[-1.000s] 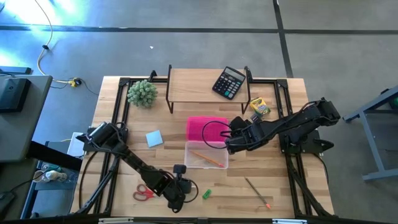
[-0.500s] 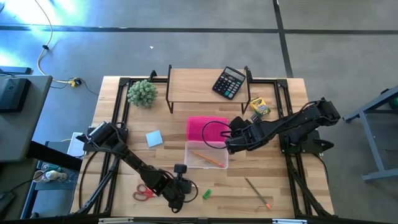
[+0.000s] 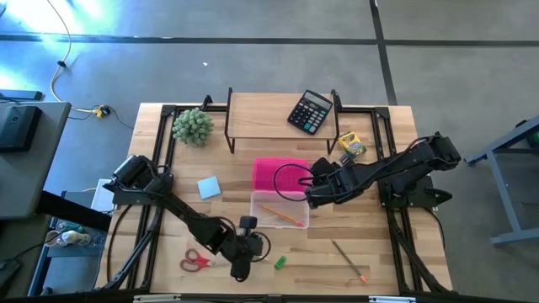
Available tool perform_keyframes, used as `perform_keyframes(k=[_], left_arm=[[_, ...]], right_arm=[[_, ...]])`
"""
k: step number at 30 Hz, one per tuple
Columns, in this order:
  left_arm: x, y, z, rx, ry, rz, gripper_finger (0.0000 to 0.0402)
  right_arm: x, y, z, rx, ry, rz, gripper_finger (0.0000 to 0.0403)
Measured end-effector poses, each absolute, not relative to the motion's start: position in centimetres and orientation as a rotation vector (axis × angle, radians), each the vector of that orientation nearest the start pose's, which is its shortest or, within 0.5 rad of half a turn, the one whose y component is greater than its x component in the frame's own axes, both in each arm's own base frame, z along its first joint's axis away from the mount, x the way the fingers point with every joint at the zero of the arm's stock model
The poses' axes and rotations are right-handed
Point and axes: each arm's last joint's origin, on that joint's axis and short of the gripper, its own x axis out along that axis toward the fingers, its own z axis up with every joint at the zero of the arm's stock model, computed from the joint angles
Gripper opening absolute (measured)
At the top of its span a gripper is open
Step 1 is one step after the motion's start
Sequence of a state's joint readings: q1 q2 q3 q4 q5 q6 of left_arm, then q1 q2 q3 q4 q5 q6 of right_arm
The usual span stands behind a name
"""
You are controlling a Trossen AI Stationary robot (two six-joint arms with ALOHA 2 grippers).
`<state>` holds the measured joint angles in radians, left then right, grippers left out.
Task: Pack school essentials
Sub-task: Put the white pen into the transparent bin
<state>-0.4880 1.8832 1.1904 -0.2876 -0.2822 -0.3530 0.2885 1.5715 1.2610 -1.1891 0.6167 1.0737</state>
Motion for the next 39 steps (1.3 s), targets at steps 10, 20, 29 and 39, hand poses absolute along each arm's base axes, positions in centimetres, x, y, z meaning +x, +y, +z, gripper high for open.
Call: perform_keyframes(k=[10,20,29,39], left_arm=[[34.8,-17.9,16.9,-0.009,0.864,-0.174,0.0125],[35.2,-18.5,14.7,0.044,0.874,-0.156,0.0169],[35.4,-18.6,12.3,0.082,0.92,-0.128,0.0155],[35.5,-18.5,10.8,0.11,0.956,-0.079,0.0135]], right_arm=[[27.2,6.3,25.9,0.244,1.004,-0.903,0.0142],[27.3,6.3,25.9,0.249,0.994,-0.904,0.0142],[27.3,6.3,25.9,0.255,0.988,-0.901,0.0142],[27.3,6.3,25.9,0.258,0.994,-0.896,0.0142]])
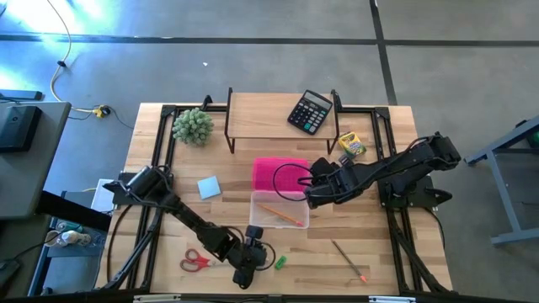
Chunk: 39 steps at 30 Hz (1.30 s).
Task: Pack school essentials
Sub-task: Put the white pen into the transparent bin
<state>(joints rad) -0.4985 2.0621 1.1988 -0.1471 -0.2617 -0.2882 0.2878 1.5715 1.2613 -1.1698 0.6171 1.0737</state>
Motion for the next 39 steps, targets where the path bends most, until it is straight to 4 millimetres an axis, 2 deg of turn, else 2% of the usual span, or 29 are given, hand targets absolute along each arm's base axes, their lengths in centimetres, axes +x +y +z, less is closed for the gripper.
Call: perform_keyframes(k=[8,10,17,29,39], left_arm=[[35.2,-19.0,9.7,0.161,0.991,-0.103,0.0024],[35.1,-19.2,9.7,0.186,0.98,-0.086,0.0013],[35.1,-19.2,9.9,0.218,0.95,-0.091,0.0013],[34.8,-18.0,13.8,0.257,0.884,-0.027,0.0002],[34.8,-16.9,13.5,0.197,0.961,-0.023,0.0008]], right_arm=[[27.3,6.3,25.9,0.259,0.994,-0.896,0.0142],[27.3,6.3,25.9,0.259,0.994,-0.896,0.0142],[27.3,6.4,25.9,0.267,1.003,-0.889,0.0142],[27.3,6.4,25.9,0.269,1.005,-0.888,0.0142],[27.3,6.7,25.8,0.278,1.021,-0.868,0.0142]])
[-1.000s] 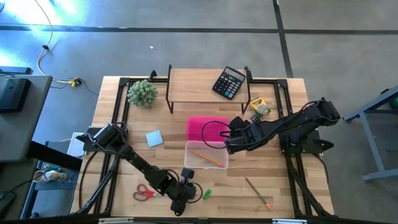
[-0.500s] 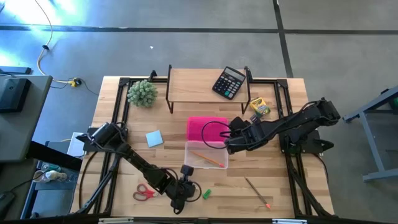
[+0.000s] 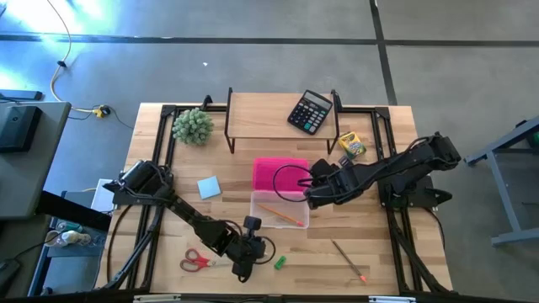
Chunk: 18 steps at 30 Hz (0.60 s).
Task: Pack school essentials
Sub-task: Put the white pen into the transparent bin
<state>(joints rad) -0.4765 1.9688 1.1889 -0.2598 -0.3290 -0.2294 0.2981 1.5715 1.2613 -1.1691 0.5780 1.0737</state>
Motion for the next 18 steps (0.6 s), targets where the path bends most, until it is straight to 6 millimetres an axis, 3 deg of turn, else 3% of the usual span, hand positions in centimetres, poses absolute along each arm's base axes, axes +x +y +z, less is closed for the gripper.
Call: perform_keyframes(k=[8,13,18], left_arm=[[34.4,-16.8,14.1,0.142,1.014,-0.079,0.0085],[33.9,-16.5,16.0,0.121,0.996,-0.082,0.0134],[33.2,-16.1,18.1,0.066,0.987,-0.083,0.0156]], right_arm=[[26.9,8.0,25.8,0.256,1.027,-0.825,0.0142],[26.6,8.6,25.9,0.252,1.025,-0.803,0.0142],[25.9,10.0,26.0,0.291,1.047,-0.762,0.0142]])
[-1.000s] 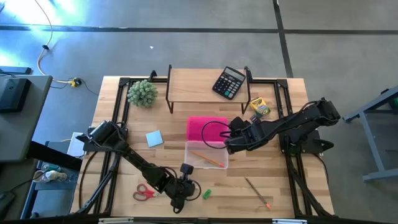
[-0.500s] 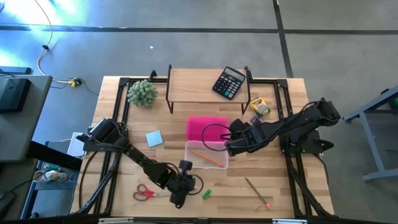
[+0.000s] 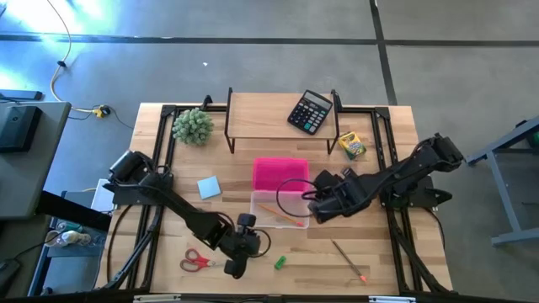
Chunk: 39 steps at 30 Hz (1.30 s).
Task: Pack school essentials
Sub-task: Put the white pen into the transparent bin
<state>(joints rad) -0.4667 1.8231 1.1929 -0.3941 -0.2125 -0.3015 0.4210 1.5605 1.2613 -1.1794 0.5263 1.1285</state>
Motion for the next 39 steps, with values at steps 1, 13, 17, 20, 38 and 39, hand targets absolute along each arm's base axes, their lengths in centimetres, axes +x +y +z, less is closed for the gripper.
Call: perform_keyframes(k=[1,13,17,20,38,39], left_arm=[[33.0,-15.9,18.4,0.062,0.998,-0.077,0.0157],[30.8,-16.1,18.8,0.112,1.11,-0.002,0.0147],[30.6,-16.4,18.8,0.135,1.095,0.015,0.0145],[30.6,-16.5,18.8,0.133,1.093,0.022,0.0145],[30.6,-16.4,18.7,0.131,1.095,0.022,0.0145],[30.6,-16.4,18.7,0.131,1.095,0.022,0.0145]], right_arm=[[25.8,10.4,26.0,0.296,1.054,-0.752,0.0142],[22.6,16.3,25.7,0.434,1.08,-0.655,0.0142],[21.3,18.0,25.7,0.499,1.115,-0.621,0.0142],[20.6,18.9,25.6,0.57,1.156,-0.622,0.0142],[19.0,24.7,20.0,0.6,1.449,-0.664,0.022],[19.1,24.9,19.6,0.605,1.453,-0.66,0.022]])
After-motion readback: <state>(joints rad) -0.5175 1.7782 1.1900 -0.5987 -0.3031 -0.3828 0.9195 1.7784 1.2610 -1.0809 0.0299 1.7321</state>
